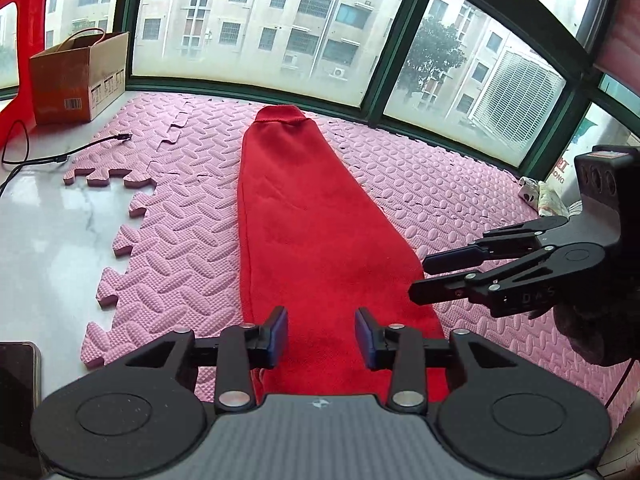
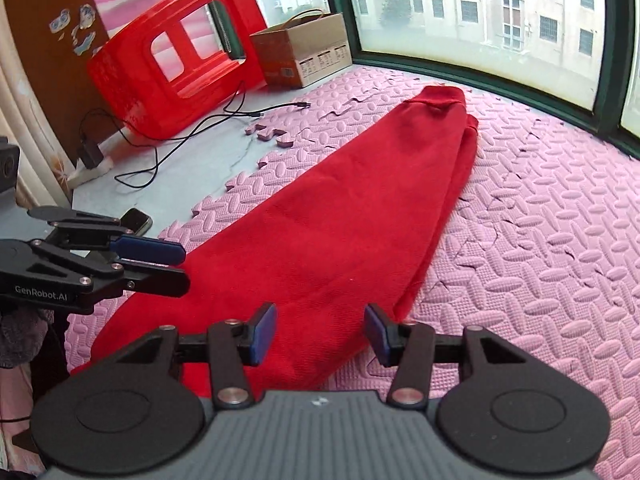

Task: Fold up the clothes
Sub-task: 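Move the right gripper to the end of the long red strip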

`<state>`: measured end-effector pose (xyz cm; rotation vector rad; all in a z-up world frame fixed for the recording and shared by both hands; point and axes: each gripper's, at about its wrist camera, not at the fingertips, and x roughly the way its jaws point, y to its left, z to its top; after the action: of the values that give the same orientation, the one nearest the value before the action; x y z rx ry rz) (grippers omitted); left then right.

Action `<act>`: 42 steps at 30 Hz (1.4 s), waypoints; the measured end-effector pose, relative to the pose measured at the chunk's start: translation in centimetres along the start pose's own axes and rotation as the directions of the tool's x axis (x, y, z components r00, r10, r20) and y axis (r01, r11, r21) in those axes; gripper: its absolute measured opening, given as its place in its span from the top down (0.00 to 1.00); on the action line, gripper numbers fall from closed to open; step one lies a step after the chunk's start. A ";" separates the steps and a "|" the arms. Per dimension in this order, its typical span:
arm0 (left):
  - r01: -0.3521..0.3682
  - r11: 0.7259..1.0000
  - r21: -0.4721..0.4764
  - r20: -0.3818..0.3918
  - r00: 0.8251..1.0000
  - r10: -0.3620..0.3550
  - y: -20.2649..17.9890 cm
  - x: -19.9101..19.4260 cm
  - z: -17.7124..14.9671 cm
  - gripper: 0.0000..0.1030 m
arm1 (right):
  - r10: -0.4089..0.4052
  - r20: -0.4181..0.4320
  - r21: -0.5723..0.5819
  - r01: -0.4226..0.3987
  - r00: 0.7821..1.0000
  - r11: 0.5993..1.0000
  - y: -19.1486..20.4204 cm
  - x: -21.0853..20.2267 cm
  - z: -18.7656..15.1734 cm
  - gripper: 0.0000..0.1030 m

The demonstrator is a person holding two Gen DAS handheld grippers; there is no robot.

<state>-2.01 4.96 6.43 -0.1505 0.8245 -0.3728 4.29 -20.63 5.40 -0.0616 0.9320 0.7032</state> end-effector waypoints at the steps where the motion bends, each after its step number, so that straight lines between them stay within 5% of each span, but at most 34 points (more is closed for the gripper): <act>1: 0.000 1.000 0.001 -0.007 1.000 0.000 0.0 0.1 0.1 0.61 | 0.004 -0.005 0.003 -0.004 1.000 1.000 -0.6 0.1 -0.2 0.52; 7: -0.016 0.999 0.045 -0.024 1.000 0.017 -1.1 1.0 1.5 0.61 | 0.069 -0.002 0.006 -0.069 0.998 0.998 -3.2 0.7 -0.5 0.49; 14: -0.038 0.997 0.061 -0.060 0.997 0.041 -1.9 3.6 3.4 0.61 | 0.256 0.003 0.007 -0.256 0.967 0.967 -6.3 2.4 0.1 0.45; 21: -0.066 0.997 0.046 -0.111 0.991 0.071 -1.9 6.0 4.0 0.59 | 0.418 0.007 -0.007 -0.418 0.908 0.908 -9.0 4.2 0.6 0.44; 28: -0.096 0.995 -0.001 -0.129 0.987 0.095 -0.8 6.9 4.3 0.59 | 0.517 -0.002 -0.010 -0.517 0.856 0.856 -9.6 5.7 1.2 0.33; 42: -0.106 0.994 -0.035 -0.126 0.987 0.101 -0.2 7.1 4.3 0.57 | 0.681 -0.069 -0.044 -0.684 0.729 0.728 -10.6 7.3 1.8 0.27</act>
<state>5.58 2.01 4.49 -0.1232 0.9591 -0.2696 14.60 -24.37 -1.57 0.2259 0.9768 1.4329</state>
